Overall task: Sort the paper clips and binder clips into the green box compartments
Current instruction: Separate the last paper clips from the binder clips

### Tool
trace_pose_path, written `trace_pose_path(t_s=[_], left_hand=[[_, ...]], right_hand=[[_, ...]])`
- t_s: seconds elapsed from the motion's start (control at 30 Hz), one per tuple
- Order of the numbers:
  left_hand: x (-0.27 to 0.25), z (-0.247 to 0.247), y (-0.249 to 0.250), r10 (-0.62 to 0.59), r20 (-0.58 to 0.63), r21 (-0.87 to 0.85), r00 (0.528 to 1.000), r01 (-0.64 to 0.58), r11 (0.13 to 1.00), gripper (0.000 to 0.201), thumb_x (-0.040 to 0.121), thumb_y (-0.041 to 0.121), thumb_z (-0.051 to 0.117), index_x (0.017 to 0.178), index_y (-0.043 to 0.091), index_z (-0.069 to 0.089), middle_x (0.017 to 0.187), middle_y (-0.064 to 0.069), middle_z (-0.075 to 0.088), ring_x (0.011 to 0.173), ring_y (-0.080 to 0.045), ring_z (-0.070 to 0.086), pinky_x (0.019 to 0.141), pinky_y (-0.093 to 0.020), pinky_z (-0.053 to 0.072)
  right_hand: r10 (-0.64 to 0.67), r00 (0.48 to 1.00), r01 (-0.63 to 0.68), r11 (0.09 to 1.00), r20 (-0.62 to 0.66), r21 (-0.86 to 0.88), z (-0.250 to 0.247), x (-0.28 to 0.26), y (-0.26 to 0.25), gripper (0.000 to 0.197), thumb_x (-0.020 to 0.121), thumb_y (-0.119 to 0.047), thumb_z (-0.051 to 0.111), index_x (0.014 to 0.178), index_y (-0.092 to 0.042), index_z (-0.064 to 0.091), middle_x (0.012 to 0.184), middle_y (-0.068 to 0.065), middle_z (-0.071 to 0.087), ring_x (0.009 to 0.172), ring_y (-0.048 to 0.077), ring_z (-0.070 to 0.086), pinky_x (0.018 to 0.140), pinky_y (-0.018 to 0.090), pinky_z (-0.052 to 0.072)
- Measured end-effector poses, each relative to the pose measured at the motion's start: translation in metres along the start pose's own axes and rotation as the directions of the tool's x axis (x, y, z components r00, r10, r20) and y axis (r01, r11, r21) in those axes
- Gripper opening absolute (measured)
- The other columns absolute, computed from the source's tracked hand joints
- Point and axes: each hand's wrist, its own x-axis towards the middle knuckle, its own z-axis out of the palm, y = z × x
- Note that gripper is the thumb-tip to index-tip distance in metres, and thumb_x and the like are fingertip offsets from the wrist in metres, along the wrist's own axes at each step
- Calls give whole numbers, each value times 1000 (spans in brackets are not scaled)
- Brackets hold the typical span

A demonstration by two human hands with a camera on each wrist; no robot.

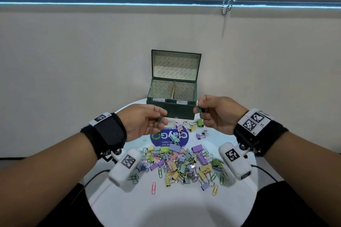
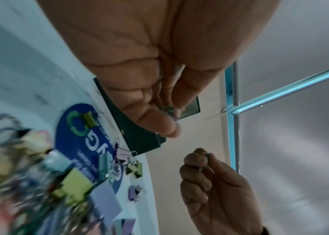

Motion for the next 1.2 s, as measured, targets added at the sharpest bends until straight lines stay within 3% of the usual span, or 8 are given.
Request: trace_pose_path(t_s=[0.17,0.33,0.47,0.53,0.63,0.77,0.9,1.2], left_hand=[[34,15,28,92,-112,66,989,-85,994,26,95,-13,47,116,-2,56,89,-16,66,67,-16,65,58,-21,57],[76,32,52,189,-243,169,951,-151,974,26,94,-10,52,116,1,59,91,-15,67,69,-16,69,60,-22,58],[97,36,53,137,-267,227,954,-76,971,35,96,-2,54,130,2,56,101,-18,66,73,-21,67,60,-28,60],[95,29,51,226,-235,502,946,-81,861,39,95,7,57,134,10,57,112,-11,68,89,-20,69,80,-37,60],[63,19,49,420,-23,917,907,-148,371,43,93,20,62,135,22,58,128,2,65,112,-13,62,100,-33,49],[-6,12,30,197,199,970,960,-222,104,36,89,37,68,124,36,63,112,23,59,96,4,57,80,-11,43],[-56,-1,-2,-22,302,953,953,-302,-12,27,88,36,69,113,44,67,100,23,64,87,3,58,75,-11,46],[-68,-2,-52,15,467,882,884,-464,-85,35,84,47,67,118,56,63,109,24,56,98,10,40,78,-7,32]], right_hand=[[-136,973,76,953,-186,-294,10,34,-21,18,100,-2,43,101,-10,59,71,4,57,50,11,42,45,23,32],[-239,941,109,885,-241,-453,24,62,-31,24,100,-2,42,91,-11,63,74,5,58,55,15,47,49,26,38],[-243,952,134,876,-184,-463,30,73,-34,15,97,-4,53,101,-14,64,110,15,66,96,29,68,86,41,58],[-302,943,184,823,-140,-537,26,69,-35,18,95,-8,56,94,-21,68,115,11,67,105,28,65,94,43,53],[-400,917,264,623,-9,-737,12,36,-33,14,93,-14,61,89,-26,67,102,-4,68,94,13,62,85,28,48],[-195,947,290,175,256,-941,-14,-22,-7,8,87,-18,70,87,-25,67,91,-10,67,85,9,60,76,21,46],[86,969,237,-86,230,-968,-44,-59,23,20,83,-14,65,98,-27,66,102,-13,60,94,9,55,86,24,45],[66,986,159,-89,154,-983,-48,-55,45,9,83,-18,67,87,-24,73,91,-11,68,81,8,61,78,25,52]])
